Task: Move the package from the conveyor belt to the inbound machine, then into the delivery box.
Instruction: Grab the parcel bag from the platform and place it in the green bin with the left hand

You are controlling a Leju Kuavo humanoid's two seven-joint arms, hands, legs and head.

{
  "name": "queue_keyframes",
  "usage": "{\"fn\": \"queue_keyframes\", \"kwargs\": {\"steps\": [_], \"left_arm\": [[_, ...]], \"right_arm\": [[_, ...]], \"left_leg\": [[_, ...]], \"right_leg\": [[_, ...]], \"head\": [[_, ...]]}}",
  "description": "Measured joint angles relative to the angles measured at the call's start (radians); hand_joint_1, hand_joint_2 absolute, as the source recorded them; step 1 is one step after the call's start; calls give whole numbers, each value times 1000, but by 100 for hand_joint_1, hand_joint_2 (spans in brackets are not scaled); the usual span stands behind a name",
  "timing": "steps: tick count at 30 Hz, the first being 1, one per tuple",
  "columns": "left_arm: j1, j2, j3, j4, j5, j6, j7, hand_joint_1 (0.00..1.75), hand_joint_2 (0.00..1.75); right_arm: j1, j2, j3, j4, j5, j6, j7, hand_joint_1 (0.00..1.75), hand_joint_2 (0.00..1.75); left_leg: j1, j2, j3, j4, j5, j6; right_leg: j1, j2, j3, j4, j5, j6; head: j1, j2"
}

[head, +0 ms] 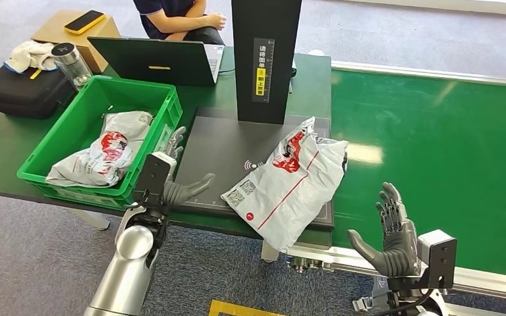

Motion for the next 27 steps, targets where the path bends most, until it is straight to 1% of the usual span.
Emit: {"fn": "queue_keyframes", "kwargs": {"steps": [9, 13, 16, 22, 27], "left_arm": [[-14, -6, -7, 32, -4, 2, -1, 0, 175], [-32, -18, -31, 55, -56, 14, 2, 0, 175], [-54, -40, -74, 88, -105, 12, 6, 0, 175], [-96, -91, -186, 208, -149, -65, 20, 0, 175], [-133, -109, -300, 333, -177, -99, 14, 0, 175]], "right_arm": [[-2, 5, -14, 0, 0, 2, 1, 0, 175], [-7, 6, -22, 2, 13, 2, 14, 0, 175], [-15, 6, -30, 8, 30, -4, 23, 0, 175], [-22, 9, -55, 15, 42, -14, 28, 0, 175], [-19, 21, -81, 16, 64, -19, 23, 0, 175]], "left_leg": [[0, 0, 0, 0, 0, 0], [0, 0, 0, 0, 0, 0], [-1, 0, 0, 0, 0, 0], [-1, 0, 0, 1, 0, 1], [-1, 0, 0, 1, -1, 1]], "right_leg": [[0, 0, 0, 0, 0, 0], [0, 0, 0, 0, 0, 0], [-1, 0, 0, 0, 0, 0], [-1, 0, 0, 0, 0, 0], [-1, 0, -1, 0, 0, 0]], "head": [[0, 0], [0, 0], [0, 0], [0, 0], [0, 0]]}}
